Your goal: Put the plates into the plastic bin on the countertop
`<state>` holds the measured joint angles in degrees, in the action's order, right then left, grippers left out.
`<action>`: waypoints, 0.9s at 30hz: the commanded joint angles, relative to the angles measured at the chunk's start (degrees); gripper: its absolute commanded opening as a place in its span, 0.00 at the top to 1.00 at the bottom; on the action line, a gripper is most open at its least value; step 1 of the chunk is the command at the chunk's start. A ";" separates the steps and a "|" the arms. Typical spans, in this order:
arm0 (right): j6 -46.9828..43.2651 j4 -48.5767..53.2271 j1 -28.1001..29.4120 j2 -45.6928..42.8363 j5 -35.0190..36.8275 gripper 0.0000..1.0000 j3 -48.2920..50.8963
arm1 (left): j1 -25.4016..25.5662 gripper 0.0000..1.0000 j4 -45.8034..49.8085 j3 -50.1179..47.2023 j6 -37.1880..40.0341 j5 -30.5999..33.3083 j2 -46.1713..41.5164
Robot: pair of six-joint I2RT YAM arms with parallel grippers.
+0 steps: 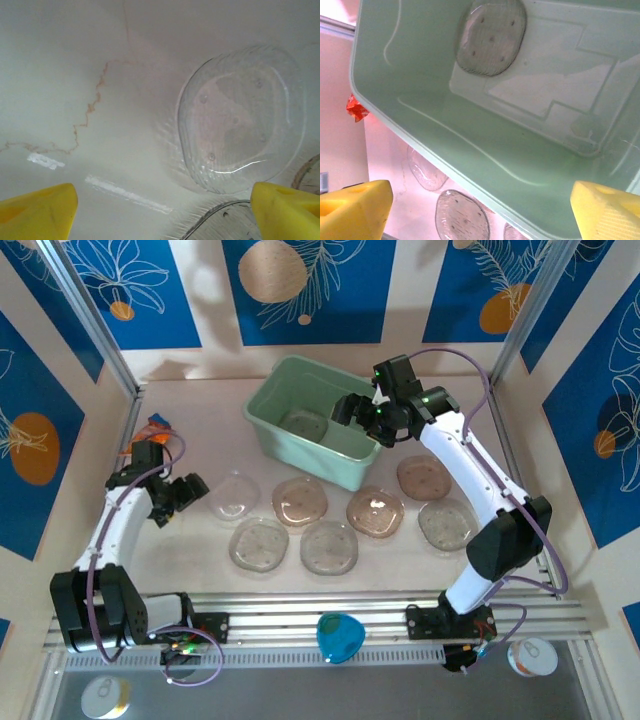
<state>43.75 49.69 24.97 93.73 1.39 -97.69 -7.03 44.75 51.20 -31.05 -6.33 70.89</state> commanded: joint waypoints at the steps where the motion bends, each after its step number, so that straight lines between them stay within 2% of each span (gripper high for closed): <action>1: -1.78 -0.65 -0.27 -0.19 -3.22 0.10 -0.33 | -0.68 0.11 -1.83 -2.03 -1.72 -0.35 -0.19; 10: 0.09 -2.47 -0.19 0.30 -4.63 0.18 0.83 | -0.10 0.19 -8.97 -4.73 -4.34 -5.16 5.39; 20: 1.86 -5.34 -0.45 -0.25 -5.66 0.22 3.38 | 2.58 0.28 -13.26 -2.70 -6.46 -5.53 14.34; 27: 2.15 -5.58 -0.80 0.11 -6.15 0.26 4.17 | 4.56 0.39 -15.10 -1.72 -7.52 -5.27 18.25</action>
<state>45.50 44.27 24.56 93.78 -3.05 -94.67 -3.07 30.87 47.75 -37.58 -10.57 88.12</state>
